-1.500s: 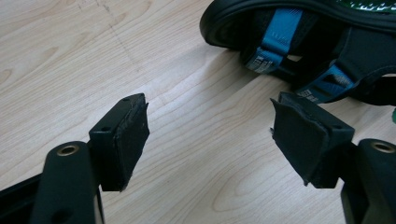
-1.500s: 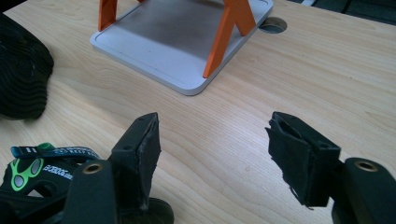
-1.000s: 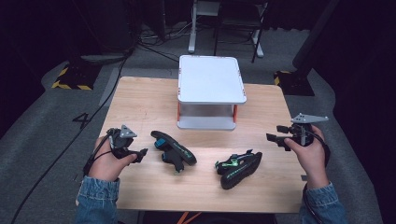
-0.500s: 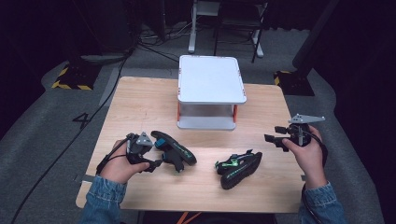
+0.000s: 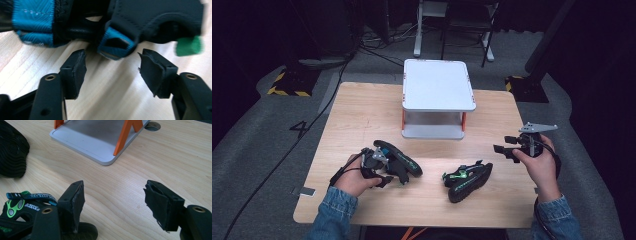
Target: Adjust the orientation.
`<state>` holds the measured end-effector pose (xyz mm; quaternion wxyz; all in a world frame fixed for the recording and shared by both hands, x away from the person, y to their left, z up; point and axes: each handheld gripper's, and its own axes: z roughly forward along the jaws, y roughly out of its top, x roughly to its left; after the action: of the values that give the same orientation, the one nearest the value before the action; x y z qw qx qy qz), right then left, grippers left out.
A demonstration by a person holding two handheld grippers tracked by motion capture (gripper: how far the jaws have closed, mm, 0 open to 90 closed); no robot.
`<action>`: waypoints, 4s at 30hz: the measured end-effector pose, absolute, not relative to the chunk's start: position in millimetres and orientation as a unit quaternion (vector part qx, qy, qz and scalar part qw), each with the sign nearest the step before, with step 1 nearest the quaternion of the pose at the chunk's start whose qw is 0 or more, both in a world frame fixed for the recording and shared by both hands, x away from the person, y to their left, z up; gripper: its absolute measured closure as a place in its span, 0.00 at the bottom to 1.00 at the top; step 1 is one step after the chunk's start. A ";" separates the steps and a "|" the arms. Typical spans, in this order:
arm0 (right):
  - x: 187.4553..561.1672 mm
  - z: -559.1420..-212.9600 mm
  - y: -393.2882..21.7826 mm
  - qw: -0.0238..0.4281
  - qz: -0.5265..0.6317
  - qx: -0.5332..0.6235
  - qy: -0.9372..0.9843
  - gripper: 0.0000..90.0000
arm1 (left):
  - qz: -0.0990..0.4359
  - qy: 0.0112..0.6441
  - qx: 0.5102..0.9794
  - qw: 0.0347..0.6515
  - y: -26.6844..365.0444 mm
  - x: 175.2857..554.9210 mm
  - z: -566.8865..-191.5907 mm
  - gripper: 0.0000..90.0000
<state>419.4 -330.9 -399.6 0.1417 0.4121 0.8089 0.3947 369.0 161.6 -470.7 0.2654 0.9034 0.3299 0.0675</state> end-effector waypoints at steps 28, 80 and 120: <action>420.1 -401.4 -330.8 0.138 0.392 0.413 0.810 0.36 | 0.082 0.293 0.911 0.279 164.9 369.5 -463.5 0.73; 382.6 -414.0 -355.0 0.152 0.366 0.447 0.802 0.34 | 0.145 0.285 0.835 0.447 78.3 408.4 -434.7 0.54; 415.5 -402.9 -300.8 0.141 0.394 0.367 0.831 0.34 | 0.077 0.277 0.888 0.360 131.1 329.4 -417.6 0.95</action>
<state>415.5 -300.8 -402.9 0.1407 0.3670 0.8307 0.3942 329.4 131.1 -417.6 0.3598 0.8876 0.2773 0.0767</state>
